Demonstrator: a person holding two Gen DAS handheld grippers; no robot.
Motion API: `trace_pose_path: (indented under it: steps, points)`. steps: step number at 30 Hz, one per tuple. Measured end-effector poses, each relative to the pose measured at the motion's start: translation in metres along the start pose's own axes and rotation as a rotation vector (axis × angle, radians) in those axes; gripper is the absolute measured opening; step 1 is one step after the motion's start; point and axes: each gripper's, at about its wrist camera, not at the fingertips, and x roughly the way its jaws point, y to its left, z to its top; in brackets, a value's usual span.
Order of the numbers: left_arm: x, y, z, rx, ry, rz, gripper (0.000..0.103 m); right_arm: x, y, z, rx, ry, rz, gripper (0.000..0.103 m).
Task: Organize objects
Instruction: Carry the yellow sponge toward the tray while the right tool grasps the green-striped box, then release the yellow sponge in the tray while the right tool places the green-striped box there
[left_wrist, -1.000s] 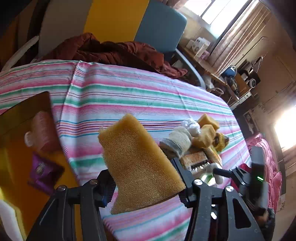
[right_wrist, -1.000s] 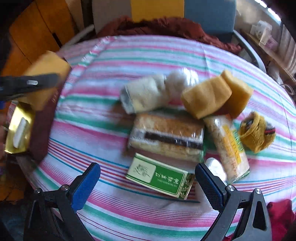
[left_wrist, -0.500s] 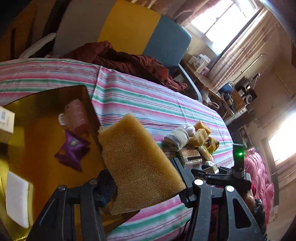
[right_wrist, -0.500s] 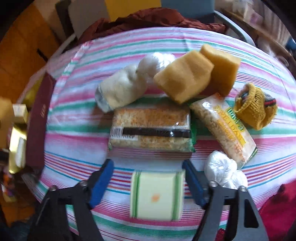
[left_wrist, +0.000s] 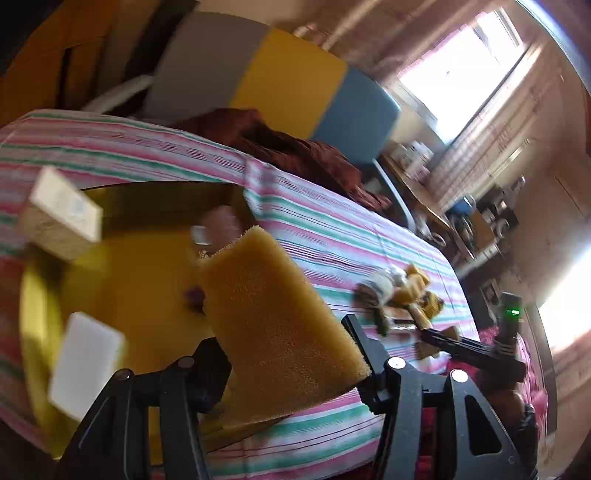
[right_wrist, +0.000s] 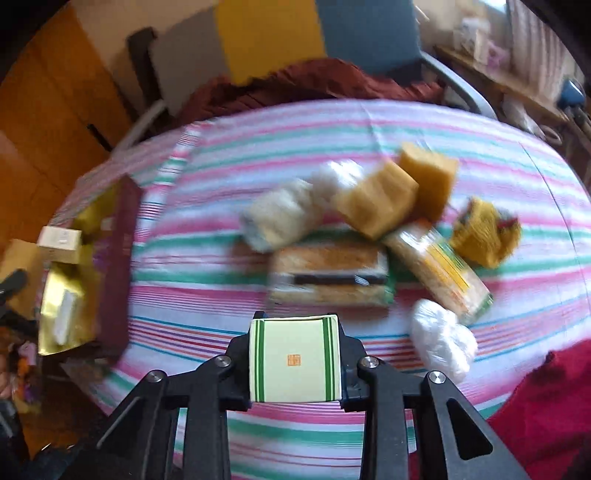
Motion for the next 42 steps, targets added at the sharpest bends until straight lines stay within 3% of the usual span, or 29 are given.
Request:
trace_pose_path:
  steps: [6,14,23,27,36,37,38,42]
  points:
    - [-0.035,0.054,-0.012,-0.079,-0.052,0.066,0.056,0.004,0.089,0.011,-0.16,-0.029,0.136,0.031]
    - [-0.068,0.102,-0.03,-0.163,-0.102,0.119,0.057,0.035,0.196,0.011,-0.338,0.025,0.297,0.031]
    - [-0.07,0.115,-0.023,-0.15,-0.117,0.143,0.059,0.088,0.284,-0.015,-0.521,0.149,0.28,0.032]
    - [-0.062,0.121,-0.007,-0.157,-0.112,0.149,0.065,0.095,0.293,-0.017,-0.465,0.188,0.407,0.058]
    - [-0.046,0.137,0.007,-0.232,-0.092,0.134,0.075,0.09,0.287,-0.025,-0.415,0.204,0.475,0.061]
    - [-0.047,0.139,0.009,-0.245,-0.097,0.149,0.075,0.088,0.285,-0.025,-0.409,0.191,0.472,0.061]
    - [-0.049,0.141,0.009,-0.262,-0.109,0.17,0.075,0.086,0.285,-0.025,-0.423,0.159,0.412,0.061]
    - [-0.057,0.14,0.006,-0.27,-0.137,0.22,0.075,0.079,0.287,-0.025,-0.504,-0.01,0.096,0.063]
